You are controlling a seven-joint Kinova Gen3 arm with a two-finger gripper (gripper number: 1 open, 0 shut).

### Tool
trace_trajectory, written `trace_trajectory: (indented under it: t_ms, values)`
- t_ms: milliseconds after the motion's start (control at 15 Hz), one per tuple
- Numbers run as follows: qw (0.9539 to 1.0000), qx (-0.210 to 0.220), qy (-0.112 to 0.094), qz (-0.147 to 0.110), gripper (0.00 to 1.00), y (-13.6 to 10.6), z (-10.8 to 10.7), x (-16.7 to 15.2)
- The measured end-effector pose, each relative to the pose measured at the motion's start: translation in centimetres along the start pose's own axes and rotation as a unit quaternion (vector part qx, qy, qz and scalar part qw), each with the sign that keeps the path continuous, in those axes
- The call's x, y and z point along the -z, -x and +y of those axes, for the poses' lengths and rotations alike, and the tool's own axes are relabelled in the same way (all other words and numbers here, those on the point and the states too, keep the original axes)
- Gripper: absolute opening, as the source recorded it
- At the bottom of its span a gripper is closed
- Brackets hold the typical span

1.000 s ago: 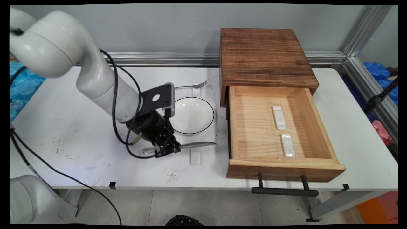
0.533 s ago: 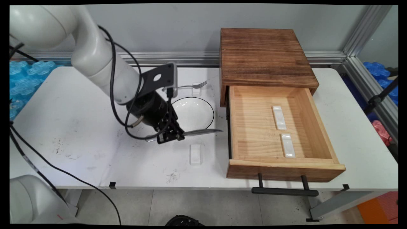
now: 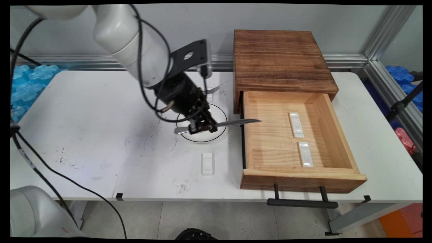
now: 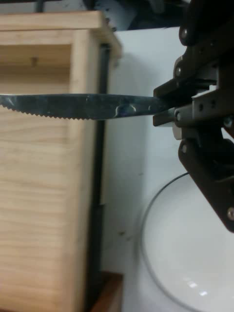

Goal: Place the picked object into the drawer

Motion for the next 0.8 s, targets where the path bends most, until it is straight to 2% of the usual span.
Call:
trace_trajectory:
  t_ms: [533, 800]
  values:
    - [0.9994, -0.007, -0.011, 0.031, 0.0, -6.1, -1.0, -1.3]
    - [0.9992, -0.006, -0.012, 0.039, 0.0, -8.3, -1.0, -2.7]
